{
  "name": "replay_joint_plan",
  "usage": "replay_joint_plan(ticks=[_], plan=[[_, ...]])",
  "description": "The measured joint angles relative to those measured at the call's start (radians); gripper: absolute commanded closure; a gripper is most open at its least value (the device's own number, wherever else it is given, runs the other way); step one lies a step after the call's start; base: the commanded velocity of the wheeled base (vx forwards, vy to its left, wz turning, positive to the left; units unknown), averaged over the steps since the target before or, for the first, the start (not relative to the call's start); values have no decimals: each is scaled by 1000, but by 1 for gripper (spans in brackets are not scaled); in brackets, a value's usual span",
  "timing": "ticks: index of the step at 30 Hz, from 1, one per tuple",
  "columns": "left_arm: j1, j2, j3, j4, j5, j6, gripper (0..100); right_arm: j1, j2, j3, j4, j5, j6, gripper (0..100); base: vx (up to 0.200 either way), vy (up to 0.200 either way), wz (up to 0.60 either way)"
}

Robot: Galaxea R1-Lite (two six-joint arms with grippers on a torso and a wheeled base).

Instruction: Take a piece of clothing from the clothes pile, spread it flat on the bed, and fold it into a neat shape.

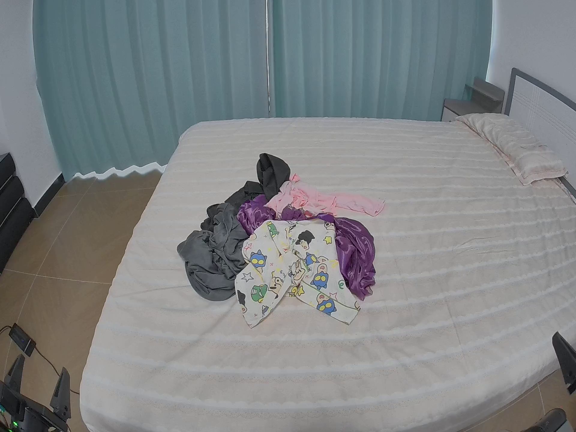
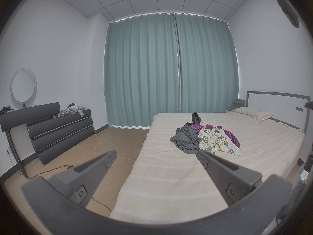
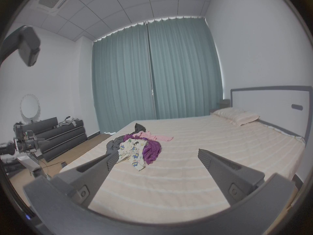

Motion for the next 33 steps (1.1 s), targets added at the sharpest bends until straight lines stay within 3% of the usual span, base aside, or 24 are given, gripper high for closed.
replay_joint_plan(ticks=[9,22,33], plan=[[0,0,0,0,0,0,0,97,394,-91,-154,26,147,0,0,0,0],[0,0,0,0,0,-1,0,258,1054,-308,-384,-29,458,0,0,0,0],[0,0,0,0,0,-2,0,356,1595,-531,-505,-71,653,0,0,0,0]])
